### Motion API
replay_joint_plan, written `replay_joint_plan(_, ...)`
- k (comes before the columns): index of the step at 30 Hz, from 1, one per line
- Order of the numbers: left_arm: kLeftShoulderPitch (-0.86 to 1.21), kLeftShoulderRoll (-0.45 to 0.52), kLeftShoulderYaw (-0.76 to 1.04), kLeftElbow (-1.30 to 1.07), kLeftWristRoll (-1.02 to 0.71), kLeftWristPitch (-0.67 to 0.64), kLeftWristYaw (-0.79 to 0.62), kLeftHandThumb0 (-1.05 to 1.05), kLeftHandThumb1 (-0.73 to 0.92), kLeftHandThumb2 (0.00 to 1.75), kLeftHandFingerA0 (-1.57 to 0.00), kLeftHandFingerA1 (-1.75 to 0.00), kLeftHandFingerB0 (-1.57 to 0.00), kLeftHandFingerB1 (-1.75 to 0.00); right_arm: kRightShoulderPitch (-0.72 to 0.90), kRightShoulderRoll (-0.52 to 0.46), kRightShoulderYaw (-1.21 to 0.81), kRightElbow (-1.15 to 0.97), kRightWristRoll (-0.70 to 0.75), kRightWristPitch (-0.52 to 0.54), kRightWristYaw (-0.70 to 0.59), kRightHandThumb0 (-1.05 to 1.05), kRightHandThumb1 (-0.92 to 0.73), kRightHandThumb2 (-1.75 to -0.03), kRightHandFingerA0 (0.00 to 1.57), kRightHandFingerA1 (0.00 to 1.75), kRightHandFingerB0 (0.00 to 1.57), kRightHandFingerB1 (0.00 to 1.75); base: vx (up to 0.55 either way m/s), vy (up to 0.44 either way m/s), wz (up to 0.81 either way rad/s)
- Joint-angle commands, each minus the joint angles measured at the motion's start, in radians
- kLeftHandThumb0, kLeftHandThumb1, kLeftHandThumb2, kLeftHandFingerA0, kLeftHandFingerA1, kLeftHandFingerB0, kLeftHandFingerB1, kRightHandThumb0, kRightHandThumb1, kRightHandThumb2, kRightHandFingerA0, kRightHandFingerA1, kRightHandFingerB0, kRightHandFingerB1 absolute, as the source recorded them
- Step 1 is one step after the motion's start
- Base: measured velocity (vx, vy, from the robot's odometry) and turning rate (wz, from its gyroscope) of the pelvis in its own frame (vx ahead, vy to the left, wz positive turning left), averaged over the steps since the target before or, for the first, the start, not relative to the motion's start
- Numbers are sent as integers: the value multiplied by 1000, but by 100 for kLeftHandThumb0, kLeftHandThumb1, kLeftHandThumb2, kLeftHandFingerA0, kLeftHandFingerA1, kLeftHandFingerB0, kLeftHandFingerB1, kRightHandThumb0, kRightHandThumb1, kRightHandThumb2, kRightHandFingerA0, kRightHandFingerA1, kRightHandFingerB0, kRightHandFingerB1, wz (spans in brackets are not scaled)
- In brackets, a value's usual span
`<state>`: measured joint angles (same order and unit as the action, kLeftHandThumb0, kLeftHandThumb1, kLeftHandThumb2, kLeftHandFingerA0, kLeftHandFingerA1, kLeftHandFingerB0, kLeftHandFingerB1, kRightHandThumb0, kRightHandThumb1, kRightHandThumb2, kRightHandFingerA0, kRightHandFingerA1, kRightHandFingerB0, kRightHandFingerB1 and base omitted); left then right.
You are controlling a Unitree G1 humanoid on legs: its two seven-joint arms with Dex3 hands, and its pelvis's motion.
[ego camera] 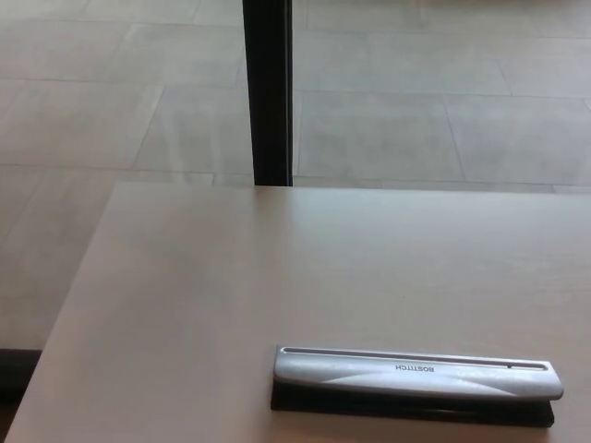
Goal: A hole pucnch is kept on the middle on the desk infront of the robot and the robot uses both its hands as fists to press on it and use it
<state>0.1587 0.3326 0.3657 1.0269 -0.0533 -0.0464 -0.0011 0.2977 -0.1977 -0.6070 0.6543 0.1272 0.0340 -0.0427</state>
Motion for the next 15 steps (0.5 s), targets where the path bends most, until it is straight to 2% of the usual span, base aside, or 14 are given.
replay_joint_plan(1, -91, 55, 298, -66, -278, 78, 113, -39, 71, 61, -95, -62, -54, -59, -149, -83, -374, -11, 391, 159, -160, -51, -65, -70, 63, 84, 17, 56, 0, 0, 0)
replay_joint_plan(2, -103, 56, 326, -109, -298, 95, 118, -38, 74, 62, -98, -68, -49, -58, -161, -99, -390, -35, 390, 181, -177, -54, -69, -68, 78, 97, 14, 55, 0, 0, 0)
replay_joint_plan(3, -119, 67, 338, -167, -300, 118, 118, -39, 72, 64, -108, -80, -58, -61, -175, -112, -423, -76, 430, 190, -150, -53, -69, -72, 53, 85, 2, 47, 0, 0, 0)
replay_joint_plan(4, -147, 69, 358, -233, -320, 152, 125, -37, 68, 64, -111, -84, -53, -55, -184, -127, -421, -126, 419, 204, -150, -54, -58, -101, 52, 75, 1, 47, 0, 0, 0)
replay_joint_plan(5, -151, 67, 366, -244, -318, 160, 125, -37, 68, 64, -111, -84, -53, -55, -188, -127, -426, -133, 413, 210, -149, -54, -58, -101, 52, 75, 1, 47, 0, 0, 0)
replay_joint_plan(6, -184, 76, 369, -304, -329, 151, 100, -38, 71, 60, -97, -63, -63, -55, -247, -159, -448, -137, 420, 195, -185, -45, -68, -82, 65, 79, 16, 55, 0, 0, 0)
replay_joint_plan(7, -213, 85, 368, -345, -325, 154, 96, -43, 65, 61, -99, -57, -70, -54, -287, -177, -462, -159, 425, 200, -212, -42, -66, -91, 62, 74, 22, 61, 0, 0, 0)
replay_joint_plan(8, -244, 88, 361, -422, -312, 141, 93, -37, 67, 65, -91, -64, -66, -58, -339, -183, -481, -222, 441, 212, -253, -33, -52, -112, 76, 84, 32, 65, 0, 0, 0)
replay_joint_plan(10, -292, 97, 359, -598, -347, 240, 82, -39, 68, 60, -98, -59, -59, -50, -426, -209, -490, -265, 435, 195, -288, -28, -52, -116, 92, 91, 44, 68, 0, 0, 0)
replay_joint_plan(11, -338, 93, 322, -675, -320, 183, 73, -32, 61, 70, -98, -67, -68, -59, -493, -232, -478, -285, 428, 177, -292, -31, -50, -118, 104, 96, 58, 72, 0, 0, 0)
replay_joint_plan(12, -343, 90, 321, -689, -315, 182, 72, -32, 61, 70, -98, -67, -68, -59, -502, -233, -480, -288, 424, 178, -292, -31, -50, -118, 104, 96, 58, 72, 0, 0, 0)
replay_joint_plan(13, -379, 78, 301, -769, -316, 211, 92, -26, 51, 85, -108, -78, -89, -61, -546, -232, -465, -356, 417, 202, -327, -34, -42, -117, 113, 100, 74, 75, 0, 0, 0)
replay_joint_plan(14, -395, 71, 295, -808, -315, 228, 101, -26, 51, 85, -108, -78, -89, -61, -567, -230, -461, -386, 412, 215, -342, -34, -42, -117, 113, 100, 74, 75, 0, 0, 0)
replay_joint_plan(15, -420, 53, 292, -854, -339, 246, 115, -22, 57, 86, -101, -102, -85, -69, -588, -230, -453, -407, 409, 227, -346, -37, -44, -114, 116, 107, 79, 77, 0, 0, 0)
